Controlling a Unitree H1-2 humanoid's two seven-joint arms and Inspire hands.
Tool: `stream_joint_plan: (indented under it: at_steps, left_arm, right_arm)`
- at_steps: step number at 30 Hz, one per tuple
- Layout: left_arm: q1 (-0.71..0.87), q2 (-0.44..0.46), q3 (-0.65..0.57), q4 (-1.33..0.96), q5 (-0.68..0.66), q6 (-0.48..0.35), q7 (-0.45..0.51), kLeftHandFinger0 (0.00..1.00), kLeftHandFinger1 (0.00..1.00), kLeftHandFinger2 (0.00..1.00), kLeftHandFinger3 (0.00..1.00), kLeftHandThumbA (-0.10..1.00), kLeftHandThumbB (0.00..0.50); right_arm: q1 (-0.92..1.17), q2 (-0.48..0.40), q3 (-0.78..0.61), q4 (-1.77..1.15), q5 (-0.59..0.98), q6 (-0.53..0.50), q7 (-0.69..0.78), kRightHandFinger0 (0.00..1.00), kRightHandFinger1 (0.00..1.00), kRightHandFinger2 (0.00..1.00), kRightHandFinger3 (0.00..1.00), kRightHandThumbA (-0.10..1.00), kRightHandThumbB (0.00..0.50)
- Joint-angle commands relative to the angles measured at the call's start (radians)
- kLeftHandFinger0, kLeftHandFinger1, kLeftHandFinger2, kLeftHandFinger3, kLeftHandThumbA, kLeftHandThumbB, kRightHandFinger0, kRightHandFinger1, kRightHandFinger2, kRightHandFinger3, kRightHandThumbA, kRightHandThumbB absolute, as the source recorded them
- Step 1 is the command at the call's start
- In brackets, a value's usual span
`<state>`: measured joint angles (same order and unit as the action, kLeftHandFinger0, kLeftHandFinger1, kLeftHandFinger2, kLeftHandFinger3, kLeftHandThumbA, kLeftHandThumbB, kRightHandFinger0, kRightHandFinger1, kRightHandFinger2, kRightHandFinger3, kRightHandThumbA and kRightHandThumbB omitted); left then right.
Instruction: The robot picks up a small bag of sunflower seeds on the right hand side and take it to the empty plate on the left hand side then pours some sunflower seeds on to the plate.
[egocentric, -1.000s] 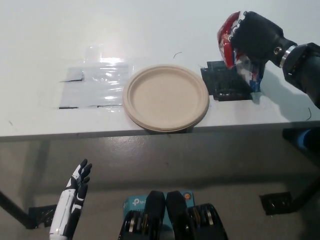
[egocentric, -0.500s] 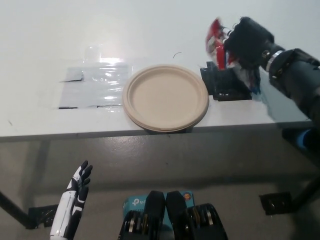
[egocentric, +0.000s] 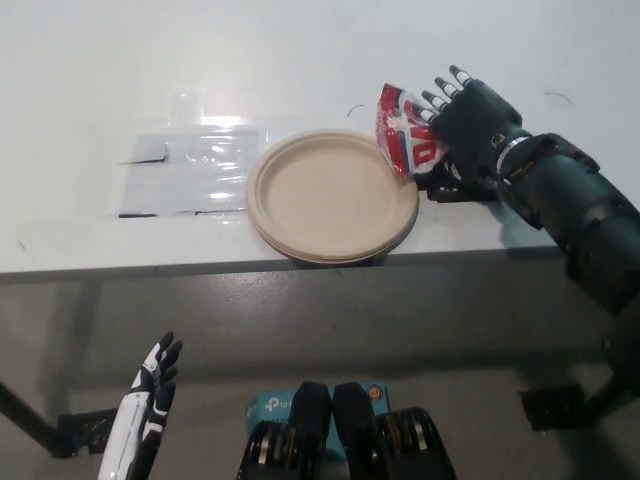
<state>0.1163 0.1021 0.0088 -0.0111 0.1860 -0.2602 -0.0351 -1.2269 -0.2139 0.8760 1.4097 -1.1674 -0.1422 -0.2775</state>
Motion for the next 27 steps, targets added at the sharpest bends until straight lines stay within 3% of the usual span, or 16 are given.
stream_joint_plan:
  at_steps: [1,2,5,8,11,12,13,14,15,19,23,27]
  left_arm:
    - [0.004,0.001,0.012,-0.021,-0.003,-0.04,0.031,1.0,1.0,1.0,1.0,1.0,0.084]
    - [0.007,-0.001,0.012,-0.023,-0.002,-0.039,0.033,1.0,1.0,1.0,1.0,1.0,0.084]
    - [0.004,0.003,0.01,-0.017,0.011,-0.048,0.035,1.0,1.0,1.0,1.0,1.0,0.077]
    - [0.009,0.003,0.008,-0.016,0.008,-0.049,0.033,1.0,1.0,1.0,1.0,1.0,0.08]
    - [0.013,0.005,0.006,-0.009,0.016,-0.058,0.035,1.0,1.0,1.0,1.0,1.0,0.079]
    - [0.018,0.005,0.004,-0.009,0.013,-0.058,0.032,1.0,1.0,1.0,1.0,1.0,0.079]
    - [0.023,0.003,0.004,-0.009,0.004,-0.056,0.029,1.0,1.0,1.0,1.0,1.0,0.082]
    - [0.021,0.003,0.003,-0.005,0.002,-0.06,0.027,1.0,1.0,1.0,1.0,1.0,0.082]
    - [0.02,0.001,0.003,-0.002,-0.001,-0.062,0.029,1.0,1.0,1.0,1.0,1.0,0.079]
    - [-0.001,0.004,0.007,0.005,0.012,-0.06,0.037,1.0,1.0,1.0,1.0,1.0,0.082]
    - [-0.005,0.004,0.012,0.008,-0.009,-0.061,0.033,1.0,1.0,1.0,1.0,1.0,0.069]
    - [-0.006,0.004,0.017,0.009,-0.017,-0.049,0.031,1.0,1.0,1.0,1.0,1.0,0.08]
  right_arm:
    - [-0.059,-0.004,-0.146,-0.02,0.198,-0.047,0.182,1.0,1.0,1.0,1.0,0.62,0.5]
    - [-0.06,-0.003,-0.16,-0.022,0.203,-0.05,0.197,1.0,1.0,1.0,1.0,0.62,0.5]
    - [-0.098,-0.009,-0.339,-0.055,0.381,-0.08,0.429,1.0,1.0,1.0,1.0,0.67,0.5]
    - [-0.103,-0.034,-0.489,-0.134,0.546,-0.111,0.562,1.0,1.0,1.0,1.0,0.81,0.5]
    - [-0.093,-0.053,-0.636,-0.253,0.726,-0.087,0.715,1.0,1.0,1.0,1.0,0.81,0.5]
    - [-0.068,-0.058,-0.695,-0.356,0.829,-0.021,0.797,1.0,1.0,1.0,1.0,0.75,0.5]
    - [-0.031,-0.056,-0.763,-0.495,0.962,0.094,0.896,1.0,1.0,1.0,1.0,0.59,0.5]
    - [-0.005,-0.059,-0.795,-0.591,1.031,0.155,0.937,1.0,1.0,1.0,1.0,0.56,0.492]
    - [0.016,-0.066,-0.8,-0.666,1.052,0.182,0.941,1.0,1.0,1.0,1.0,0.67,0.5]
    - [0.081,-0.08,-0.839,-0.928,1.117,0.352,0.961,1.0,1.0,1.0,1.0,0.69,0.5]
    - [0.147,-0.087,-0.852,-1.073,1.175,0.39,0.987,1.0,1.0,1.0,1.0,0.58,0.5]
    - [0.193,-0.098,-0.857,-1.141,1.191,0.398,0.998,1.0,1.0,1.0,1.0,0.59,0.5]
